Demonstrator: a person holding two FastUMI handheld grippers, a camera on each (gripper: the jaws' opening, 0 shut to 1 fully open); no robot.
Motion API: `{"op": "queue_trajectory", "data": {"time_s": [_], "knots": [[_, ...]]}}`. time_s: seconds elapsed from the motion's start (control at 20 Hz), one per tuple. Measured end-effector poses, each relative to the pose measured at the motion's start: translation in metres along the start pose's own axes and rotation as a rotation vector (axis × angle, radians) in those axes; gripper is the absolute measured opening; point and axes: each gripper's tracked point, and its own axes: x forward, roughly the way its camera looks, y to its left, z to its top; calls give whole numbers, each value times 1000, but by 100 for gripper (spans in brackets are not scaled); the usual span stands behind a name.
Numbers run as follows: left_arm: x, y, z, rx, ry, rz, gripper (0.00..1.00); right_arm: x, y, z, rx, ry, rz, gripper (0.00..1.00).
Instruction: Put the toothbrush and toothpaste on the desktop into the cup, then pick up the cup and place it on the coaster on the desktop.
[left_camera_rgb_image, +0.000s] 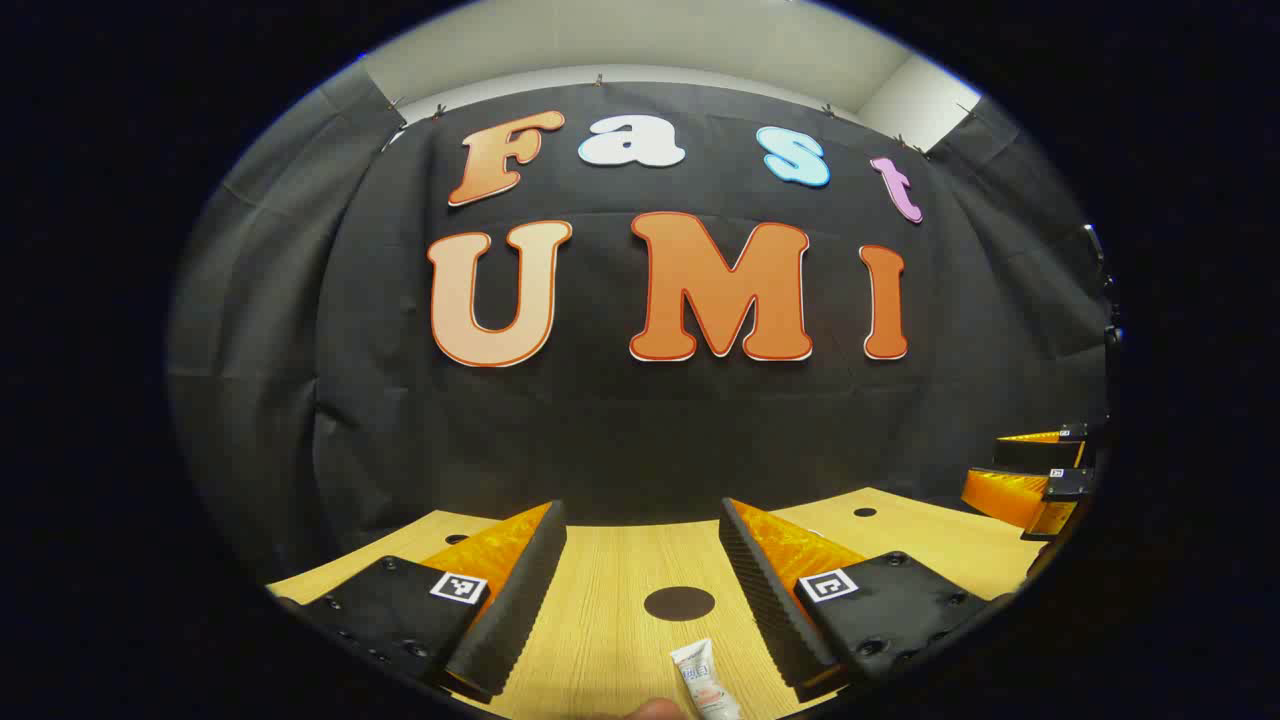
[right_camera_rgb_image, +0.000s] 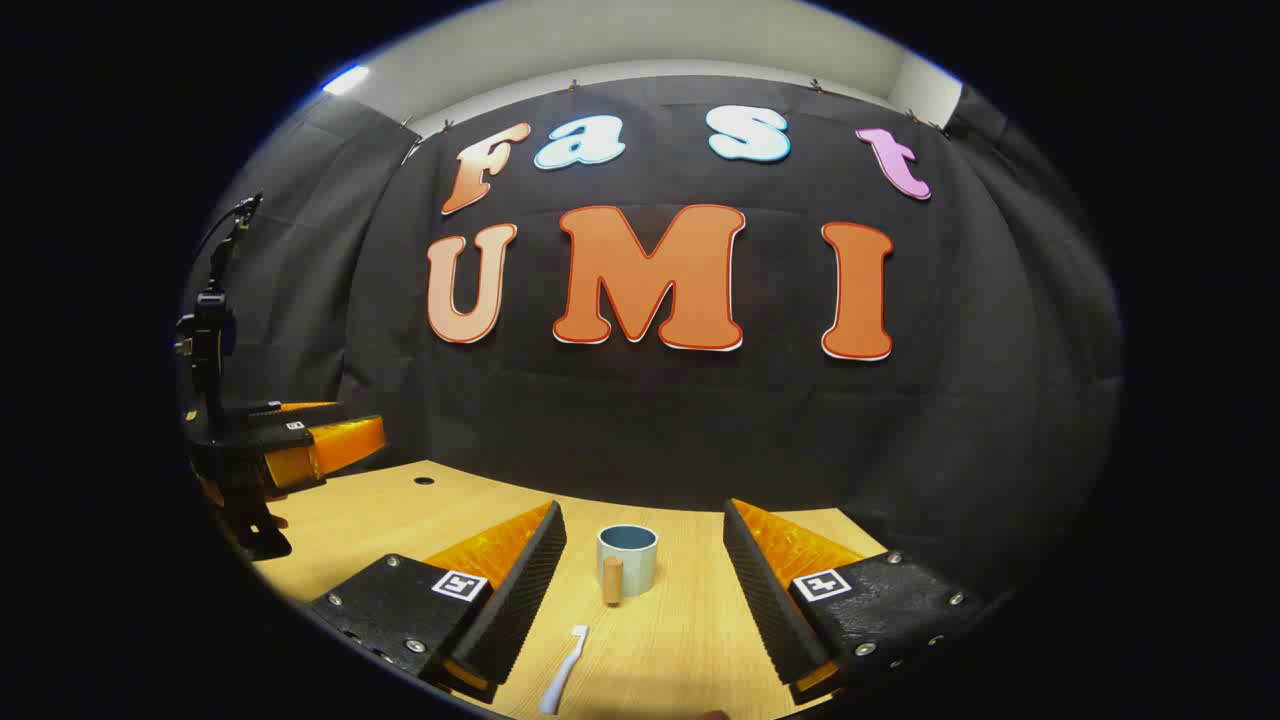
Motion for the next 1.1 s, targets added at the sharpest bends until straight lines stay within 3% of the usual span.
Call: {"op": "queue_trajectory", "data": {"time_s": [0.1,0.2,0.55,0.95,1.1], "knots": [[4,0,3,10,-8,3,96,6,-2,-1,15,-6,-6,99],[5,-2,0,8,-2,-6,99,9,-4,-5,20,-3,-23,98],[19,-7,-3,3,13,-47,98,18,-1,3,-9,-2,-50,98],[36,2,8,-4,1,-28,98,27,16,9,-23,21,-1,99],[40,5,11,3,20,-20,99,32,23,6,-45,83,29,99]]}}
